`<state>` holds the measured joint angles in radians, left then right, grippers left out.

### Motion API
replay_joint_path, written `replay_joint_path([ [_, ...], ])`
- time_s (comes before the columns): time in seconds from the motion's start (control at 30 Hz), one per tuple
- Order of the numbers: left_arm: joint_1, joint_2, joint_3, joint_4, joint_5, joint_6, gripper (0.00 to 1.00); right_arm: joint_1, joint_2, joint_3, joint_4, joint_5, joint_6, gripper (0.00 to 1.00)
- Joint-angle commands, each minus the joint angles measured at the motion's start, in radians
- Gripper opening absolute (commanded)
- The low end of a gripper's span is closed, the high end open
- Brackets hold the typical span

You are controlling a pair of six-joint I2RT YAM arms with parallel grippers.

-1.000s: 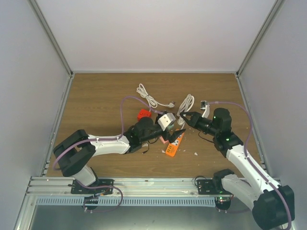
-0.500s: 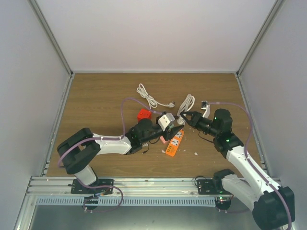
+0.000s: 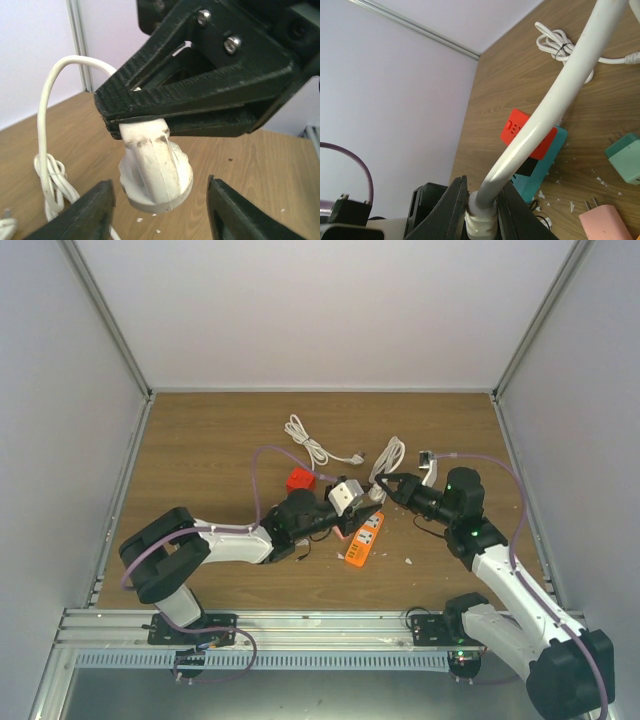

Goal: Insert the plug

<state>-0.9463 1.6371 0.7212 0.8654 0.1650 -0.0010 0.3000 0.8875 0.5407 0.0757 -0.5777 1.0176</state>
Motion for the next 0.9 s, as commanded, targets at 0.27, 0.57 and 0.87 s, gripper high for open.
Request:
replay_joint_path([
  [0.27,0.011,-0.016,-0.008,0.113,0.040,-0.021,0.75,0.008,-0.024,-0.004,0.047,0.001,-0.024,0.00],
  [0.57,0.011,-0.001,0.012,0.136,0.054,-0.041,0.55,0.007,-0.033,-0.002,0.040,0.006,-0.031,0.01],
  [0.87,0.012,0.029,0.039,0.120,0.062,-0.051,0.40,0.008,-0.041,-0.001,0.037,0.001,-0.034,0.01],
])
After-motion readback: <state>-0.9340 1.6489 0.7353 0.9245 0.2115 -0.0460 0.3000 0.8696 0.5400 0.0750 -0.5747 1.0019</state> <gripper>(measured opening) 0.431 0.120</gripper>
